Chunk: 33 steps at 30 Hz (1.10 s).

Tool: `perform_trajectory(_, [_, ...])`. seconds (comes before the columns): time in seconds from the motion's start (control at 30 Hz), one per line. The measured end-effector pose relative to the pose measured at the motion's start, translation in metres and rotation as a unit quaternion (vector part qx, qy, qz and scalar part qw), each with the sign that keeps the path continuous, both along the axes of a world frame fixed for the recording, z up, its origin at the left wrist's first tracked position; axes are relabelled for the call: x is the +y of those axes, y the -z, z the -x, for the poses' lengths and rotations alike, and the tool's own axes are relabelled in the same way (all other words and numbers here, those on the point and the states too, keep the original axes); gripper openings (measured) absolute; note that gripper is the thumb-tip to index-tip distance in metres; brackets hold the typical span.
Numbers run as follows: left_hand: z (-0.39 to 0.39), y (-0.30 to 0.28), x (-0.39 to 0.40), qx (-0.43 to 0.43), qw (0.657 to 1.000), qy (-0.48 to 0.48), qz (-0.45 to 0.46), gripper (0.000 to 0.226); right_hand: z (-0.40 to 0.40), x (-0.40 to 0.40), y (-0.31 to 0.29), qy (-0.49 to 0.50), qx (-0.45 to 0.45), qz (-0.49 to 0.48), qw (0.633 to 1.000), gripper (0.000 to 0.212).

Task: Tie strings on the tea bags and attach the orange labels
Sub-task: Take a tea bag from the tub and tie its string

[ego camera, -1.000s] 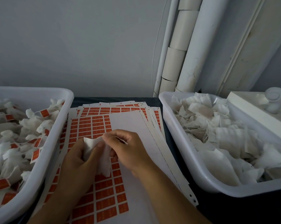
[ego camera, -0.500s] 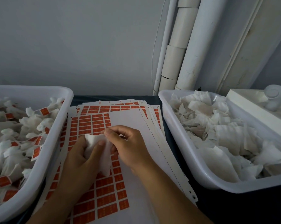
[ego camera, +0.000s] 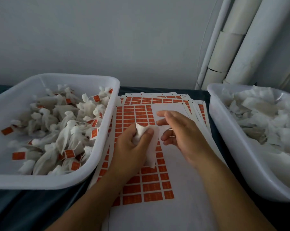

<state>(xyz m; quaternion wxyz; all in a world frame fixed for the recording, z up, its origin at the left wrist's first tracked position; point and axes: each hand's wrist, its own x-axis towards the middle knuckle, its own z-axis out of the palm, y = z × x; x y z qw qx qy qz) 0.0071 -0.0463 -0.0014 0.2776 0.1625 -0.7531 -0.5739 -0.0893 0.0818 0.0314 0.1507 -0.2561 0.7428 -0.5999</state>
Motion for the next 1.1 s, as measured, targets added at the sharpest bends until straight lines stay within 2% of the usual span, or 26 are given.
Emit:
perform_trajectory(0.1, [0.0, 0.0, -0.001, 0.013, 1.0, 0.001, -0.009, 0.02, 0.002, 0.006, -0.001, -0.054, 0.078, -0.091, 0.991, 0.057])
perform_trajectory(0.23, [0.0, 0.002, -0.001, 0.017, 1.0, 0.011, -0.021, 0.023, -0.001, 0.007, 0.003, -0.05, 0.145, -0.127, 0.98, 0.044])
perform_trajectory(0.33, [-0.001, -0.001, 0.0, 0.017, 0.999, 0.032, -0.036, 0.027, 0.001, 0.011, -0.002, -0.059, 0.076, -0.075, 0.992, 0.04])
perform_trajectory(0.43, [-0.003, -0.001, 0.001, 0.015, 0.998, 0.061, -0.002, 0.038, 0.001, 0.016, -0.007, -0.071, -0.021, 0.005, 0.997, 0.042])
perform_trajectory(0.53, [-0.005, 0.004, 0.002, -0.011, 0.992, 0.103, 0.075, 0.04, 0.001, 0.017, -0.009, -0.085, -0.095, 0.089, 0.988, 0.044])
perform_trajectory(0.63, [-0.004, 0.011, 0.0, -0.082, 0.972, 0.088, 0.201, 0.03, 0.005, 0.022, -0.014, -0.085, -0.186, 0.181, 0.962, 0.045])
perform_trajectory(0.7, [-0.003, 0.013, -0.001, -0.11, 0.955, 0.061, 0.269, 0.039, 0.005, 0.023, -0.016, -0.067, -0.191, 0.19, 0.961, 0.046])
perform_trajectory(0.8, [-0.002, 0.009, 0.002, -0.08, 0.954, 0.033, 0.287, 0.049, 0.001, 0.019, -0.016, -0.029, -0.116, 0.161, 0.98, 0.043])
perform_trajectory(0.87, [-0.003, 0.002, 0.003, -0.038, 0.975, 0.009, 0.219, 0.045, -0.002, 0.019, -0.019, -0.034, -0.076, 0.169, 0.982, 0.041])
perform_trajectory(0.9, [-0.004, 0.0, 0.003, -0.017, 0.985, -0.003, 0.171, 0.033, -0.003, 0.02, -0.02, -0.05, -0.066, 0.173, 0.981, 0.039])
perform_trajectory(0.93, [-0.004, -0.003, 0.002, -0.013, 0.996, 0.009, 0.092, 0.027, -0.004, 0.021, -0.021, -0.067, -0.058, 0.169, 0.982, 0.038])
perform_trajectory(0.97, [-0.004, -0.005, 0.001, -0.035, 0.998, 0.049, 0.0, 0.04, -0.006, 0.021, -0.022, -0.079, -0.048, 0.156, 0.983, 0.036])
perform_trajectory(1.03, [-0.004, -0.012, 0.004, -0.143, 0.96, 0.156, -0.183, 0.059, -0.01, 0.02, -0.022, -0.09, -0.03, 0.125, 0.988, 0.034])
perform_trajectory(1.1, [-0.003, -0.014, 0.005, -0.186, 0.927, 0.2, -0.258, 0.059, -0.012, 0.019, -0.022, -0.113, -0.024, 0.099, 0.988, 0.033])
